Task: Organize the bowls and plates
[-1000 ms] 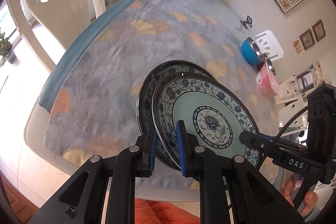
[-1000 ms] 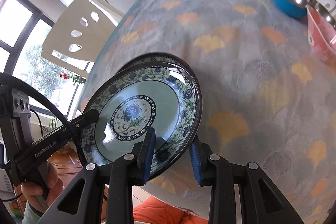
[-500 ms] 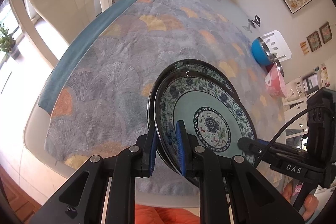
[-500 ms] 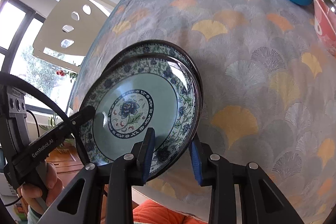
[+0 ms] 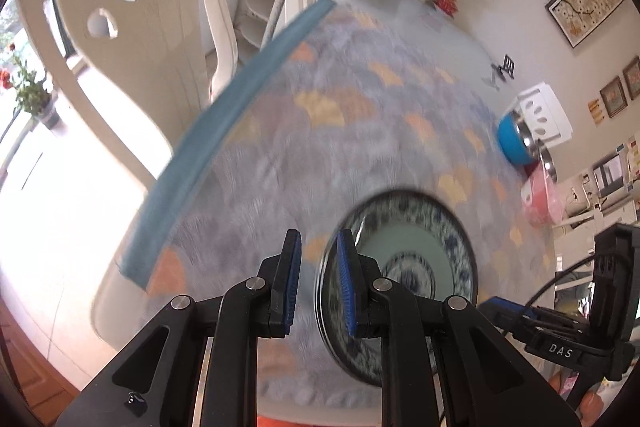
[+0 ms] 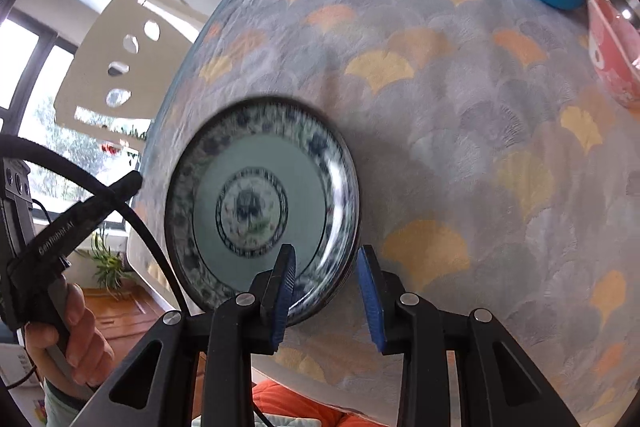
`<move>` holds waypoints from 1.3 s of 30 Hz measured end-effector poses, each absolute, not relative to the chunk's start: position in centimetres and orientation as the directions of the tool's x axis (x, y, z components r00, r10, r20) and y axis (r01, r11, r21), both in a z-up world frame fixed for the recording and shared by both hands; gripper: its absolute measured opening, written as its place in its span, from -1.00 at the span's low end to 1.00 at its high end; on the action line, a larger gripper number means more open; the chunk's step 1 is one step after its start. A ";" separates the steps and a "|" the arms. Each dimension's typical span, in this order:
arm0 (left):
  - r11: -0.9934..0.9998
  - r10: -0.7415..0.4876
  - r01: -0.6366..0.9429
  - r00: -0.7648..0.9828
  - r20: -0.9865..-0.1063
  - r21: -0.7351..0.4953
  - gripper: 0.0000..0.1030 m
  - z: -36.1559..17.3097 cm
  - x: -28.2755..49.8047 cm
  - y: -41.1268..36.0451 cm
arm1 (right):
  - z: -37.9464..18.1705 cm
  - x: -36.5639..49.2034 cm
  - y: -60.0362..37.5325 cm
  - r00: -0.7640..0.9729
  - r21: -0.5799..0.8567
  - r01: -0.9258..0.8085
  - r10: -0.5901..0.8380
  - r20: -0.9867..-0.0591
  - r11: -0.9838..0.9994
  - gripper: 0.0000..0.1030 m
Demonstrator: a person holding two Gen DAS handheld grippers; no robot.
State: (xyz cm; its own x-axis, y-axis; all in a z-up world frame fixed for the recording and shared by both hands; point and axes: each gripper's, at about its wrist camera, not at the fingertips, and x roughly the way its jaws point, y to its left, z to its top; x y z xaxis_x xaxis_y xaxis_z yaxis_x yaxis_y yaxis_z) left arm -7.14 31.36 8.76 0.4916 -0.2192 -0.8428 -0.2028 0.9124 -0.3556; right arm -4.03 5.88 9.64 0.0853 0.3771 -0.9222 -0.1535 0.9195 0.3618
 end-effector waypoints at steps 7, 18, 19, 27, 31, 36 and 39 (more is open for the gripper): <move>0.931 -0.245 -0.096 0.550 -0.798 -0.352 -0.69 13.0 -2.1 30.3 | 13.1 -1.7 3.8 0.168 0.375 -0.105 0.388 -0.906 0.921 -0.40; 0.863 -0.504 0.295 0.476 -0.720 -0.410 -0.63 16.4 9.1 18.9 | 16.2 2.2 -2.9 0.293 0.337 0.109 0.294 -0.910 0.935 -0.35; 0.848 -0.527 0.327 0.451 -0.721 -0.416 -0.47 16.3 9.9 17.2 | 16.3 2.0 -4.2 0.305 0.336 0.145 0.281 -0.910 0.931 -0.14; 0.756 -0.629 0.459 0.310 -0.713 -0.466 0.23 15.1 12.4 5.5 | 16.7 1.7 -14.9 0.346 0.287 0.345 0.164 -0.924 0.894 0.26; 0.766 -0.618 0.425 0.279 -0.735 -0.482 0.23 13.7 13.0 1.2 | 15.8 2.8 -20.0 0.348 0.304 0.378 0.170 -0.922 0.874 0.26; 0.798 -0.590 0.337 0.272 -0.760 -0.500 0.19 11.6 13.3 -2.7 | 14.0 5.4 -25.6 0.327 0.311 0.354 0.195 -0.925 0.882 0.26; 0.818 -0.570 0.285 0.279 -0.773 -0.500 0.02 9.9 13.6 -4.5 | 12.4 7.3 -28.1 0.312 0.327 0.334 0.223 -0.923 0.884 0.26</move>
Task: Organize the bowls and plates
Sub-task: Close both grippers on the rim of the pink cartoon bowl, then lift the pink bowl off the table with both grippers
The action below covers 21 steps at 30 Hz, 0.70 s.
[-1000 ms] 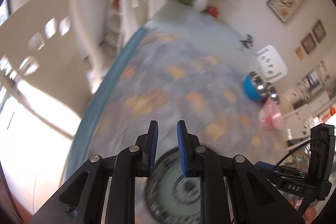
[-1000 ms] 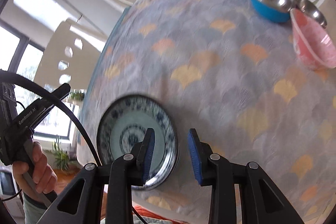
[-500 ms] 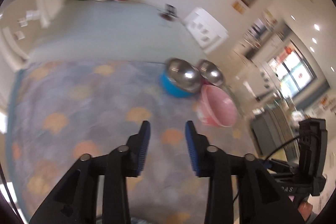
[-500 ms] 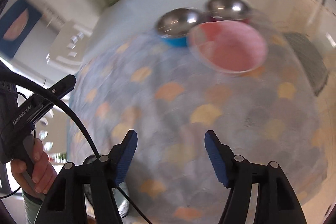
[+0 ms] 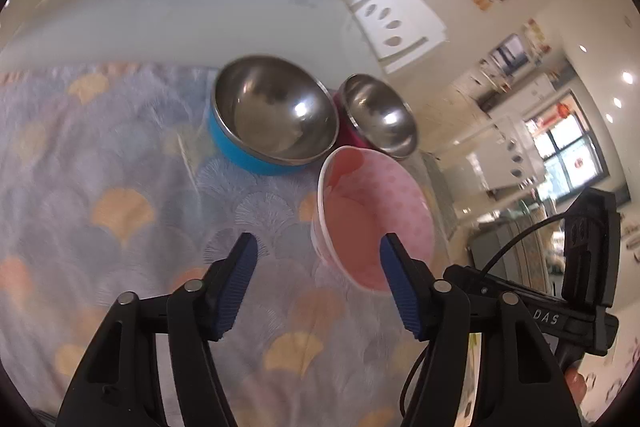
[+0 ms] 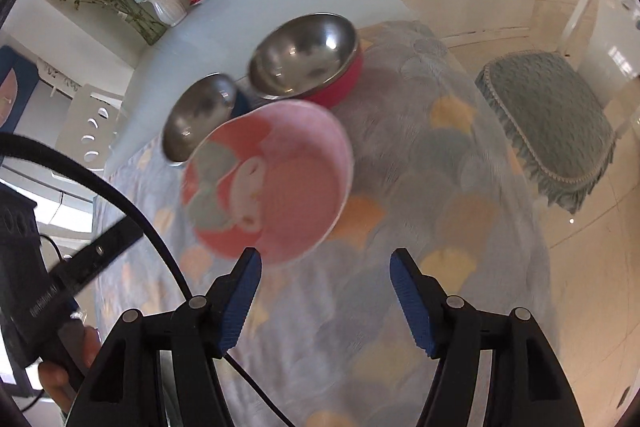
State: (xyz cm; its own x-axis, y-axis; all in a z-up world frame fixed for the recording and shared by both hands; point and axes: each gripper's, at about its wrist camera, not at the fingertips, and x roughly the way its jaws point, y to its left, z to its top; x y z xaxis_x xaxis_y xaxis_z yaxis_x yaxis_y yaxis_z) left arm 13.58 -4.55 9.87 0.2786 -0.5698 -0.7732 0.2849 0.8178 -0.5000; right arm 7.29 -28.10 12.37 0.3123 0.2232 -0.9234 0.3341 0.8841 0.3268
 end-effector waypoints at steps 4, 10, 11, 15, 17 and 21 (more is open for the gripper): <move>0.831 -0.554 0.239 0.271 -0.787 -0.503 -0.12 8.2 13.9 -6.2 | 10.5 9.5 -29.9 0.280 0.338 0.298 0.257 -0.925 0.893 0.26; 0.849 -0.526 0.215 0.263 -0.809 -0.482 -0.30 7.1 14.1 -7.5 | 8.5 11.2 -30.8 0.246 0.350 0.243 0.292 -0.924 0.905 0.26; 0.851 -0.522 0.216 0.261 -0.812 -0.478 -0.30 7.0 14.2 -7.7 | 8.2 11.4 -30.8 0.242 0.353 0.239 0.297 -0.924 0.905 0.26; 0.857 -0.512 0.212 0.250 -0.821 -0.470 -0.47 6.4 14.8 -8.5 | 7.3 12.1 -30.6 0.233 0.366 0.217 0.317 -0.919 0.905 0.26; 0.859 -0.508 0.213 0.246 -0.826 -0.465 -0.57 6.1 14.9 -8.7 | 7.1 12.3 -30.4 0.235 0.365 0.200 0.318 -0.919 0.909 0.25; 0.867 -0.493 0.219 0.252 -0.833 -0.447 -0.73 5.7 14.9 -8.8 | 6.8 12.7 -30.2 0.233 0.346 0.183 0.301 -0.925 0.920 -0.07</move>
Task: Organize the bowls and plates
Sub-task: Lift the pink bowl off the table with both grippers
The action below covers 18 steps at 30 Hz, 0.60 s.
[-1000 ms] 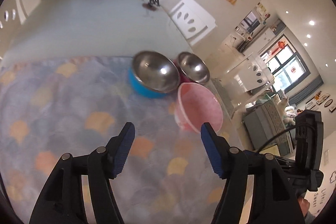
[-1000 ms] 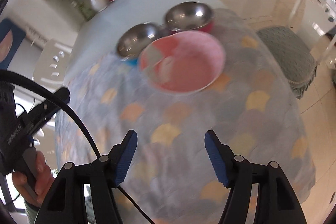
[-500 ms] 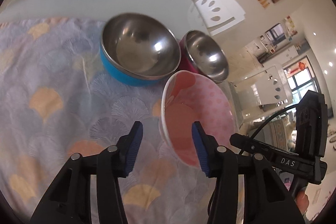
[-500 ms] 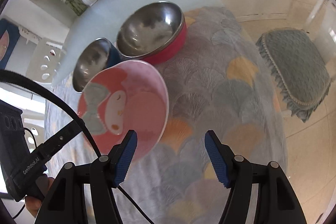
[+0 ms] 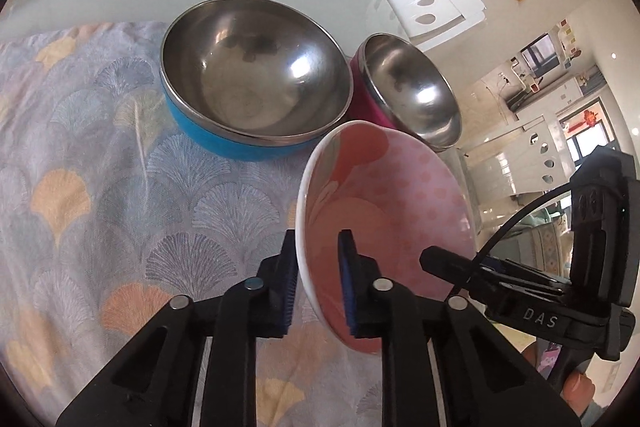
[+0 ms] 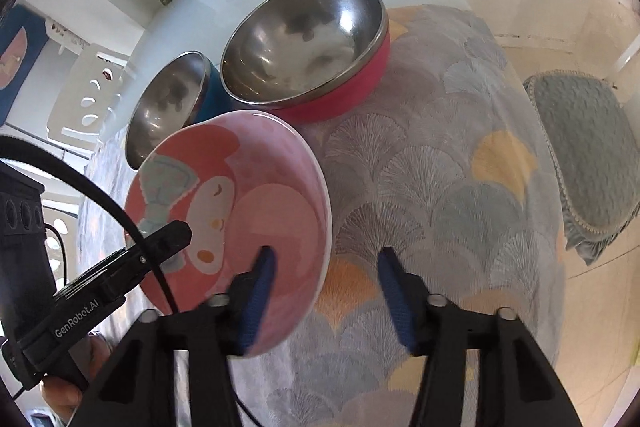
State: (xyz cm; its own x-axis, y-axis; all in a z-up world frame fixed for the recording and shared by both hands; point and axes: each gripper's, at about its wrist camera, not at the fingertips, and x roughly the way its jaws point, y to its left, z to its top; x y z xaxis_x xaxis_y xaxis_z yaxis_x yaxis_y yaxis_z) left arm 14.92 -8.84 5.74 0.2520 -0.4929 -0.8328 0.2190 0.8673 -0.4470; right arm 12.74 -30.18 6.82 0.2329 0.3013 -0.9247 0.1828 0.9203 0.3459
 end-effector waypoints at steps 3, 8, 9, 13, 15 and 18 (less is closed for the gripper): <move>0.863 -0.501 0.217 0.253 -0.828 -0.456 -0.76 5.6 15.0 -8.6 | 6.7 12.9 -29.9 0.228 0.350 0.171 0.309 -0.923 0.921 -0.32; 0.864 -0.499 0.222 0.258 -0.827 -0.452 -0.76 5.6 15.0 -9.1 | 6.3 13.0 -29.2 0.220 0.351 0.151 0.315 -0.923 0.924 -0.73; 0.864 -0.499 0.221 0.259 -0.827 -0.452 -0.76 5.6 15.0 -9.1 | 6.4 12.9 -29.1 0.223 0.344 0.147 0.308 -0.925 0.927 -0.74; 0.868 -0.489 0.236 0.260 -0.833 -0.437 -0.76 5.7 14.7 -9.1 | 6.8 12.4 -28.7 0.235 0.323 0.129 0.287 -0.929 0.938 -0.73; 0.866 -0.491 0.247 0.262 -0.831 -0.434 -0.76 6.1 14.3 -9.0 | 7.4 11.9 -28.4 0.243 0.303 0.117 0.269 -0.932 0.946 -0.73; 0.860 -0.501 0.262 0.277 -0.820 -0.437 -0.76 7.4 13.3 -8.7 | 8.6 11.1 -28.0 0.256 0.298 0.114 0.262 -0.931 0.948 -0.73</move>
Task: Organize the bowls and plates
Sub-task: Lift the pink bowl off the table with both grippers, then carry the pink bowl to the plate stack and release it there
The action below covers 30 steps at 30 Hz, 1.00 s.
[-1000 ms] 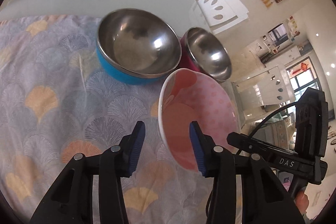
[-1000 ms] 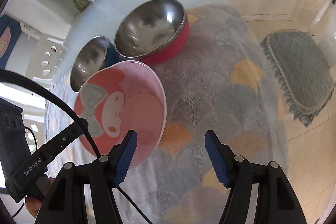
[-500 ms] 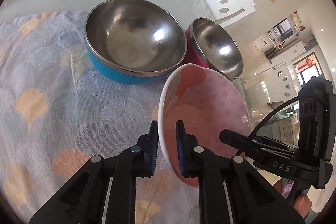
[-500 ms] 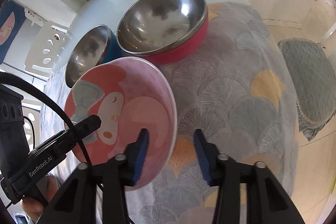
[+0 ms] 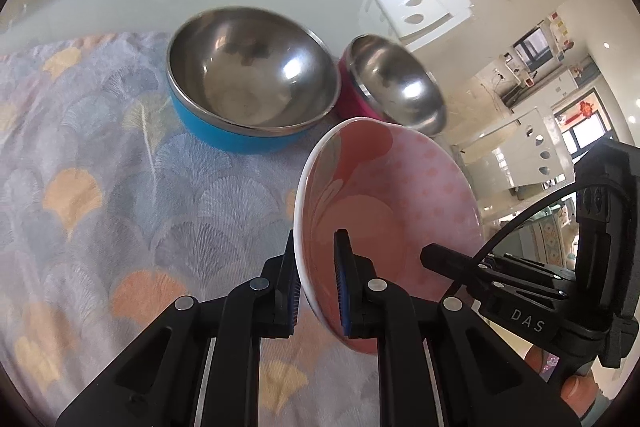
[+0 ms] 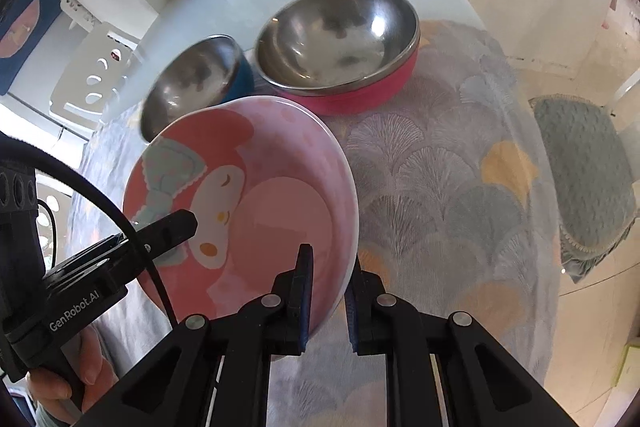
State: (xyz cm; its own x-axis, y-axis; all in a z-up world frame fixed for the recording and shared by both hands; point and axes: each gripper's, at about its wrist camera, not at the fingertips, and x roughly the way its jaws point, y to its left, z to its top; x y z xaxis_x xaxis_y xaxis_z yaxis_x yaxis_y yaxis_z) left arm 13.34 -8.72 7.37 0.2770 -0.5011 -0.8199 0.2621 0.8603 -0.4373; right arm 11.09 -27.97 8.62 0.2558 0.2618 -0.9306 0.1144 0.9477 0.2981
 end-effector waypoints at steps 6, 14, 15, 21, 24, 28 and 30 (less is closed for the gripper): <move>0.851 -0.517 0.297 0.327 -0.791 -0.434 -0.76 11.3 9.9 -7.1 | 12.5 7.8 -26.8 0.299 0.319 0.114 0.273 -0.914 0.941 -0.73; 0.835 -0.545 0.327 0.382 -0.746 -0.443 -0.76 15.5 3.0 -4.0 | 17.5 1.4 -23.6 0.359 0.342 0.126 0.278 -0.891 0.931 -0.73; 0.834 -0.547 0.325 0.383 -0.744 -0.446 -0.76 15.8 2.1 -3.5 | 18.0 0.2 -23.0 0.363 0.343 0.127 0.278 -0.889 0.931 -0.73; 0.838 -0.542 0.310 0.372 -0.754 -0.449 -0.76 15.3 -2.8 -1.7 | 18.2 -5.1 -20.9 0.353 0.337 0.128 0.275 -0.895 0.933 -0.73; 0.839 -0.540 0.293 0.350 -0.765 -0.458 -0.76 14.1 -4.7 -0.9 | 17.3 -7.3 -20.2 0.330 0.344 0.147 0.282 -0.901 0.927 -0.73; 0.836 -0.545 0.272 0.317 -0.776 -0.476 -0.76 12.4 -6.5 -0.4 | 15.9 -9.2 -19.8 0.298 0.346 0.170 0.286 -0.911 0.923 -0.73; 0.837 -0.544 0.270 0.308 -0.781 -0.476 -0.76 11.6 -7.1 -0.3 | 15.5 -9.9 -19.6 0.292 0.340 0.175 0.281 -0.914 0.924 -0.73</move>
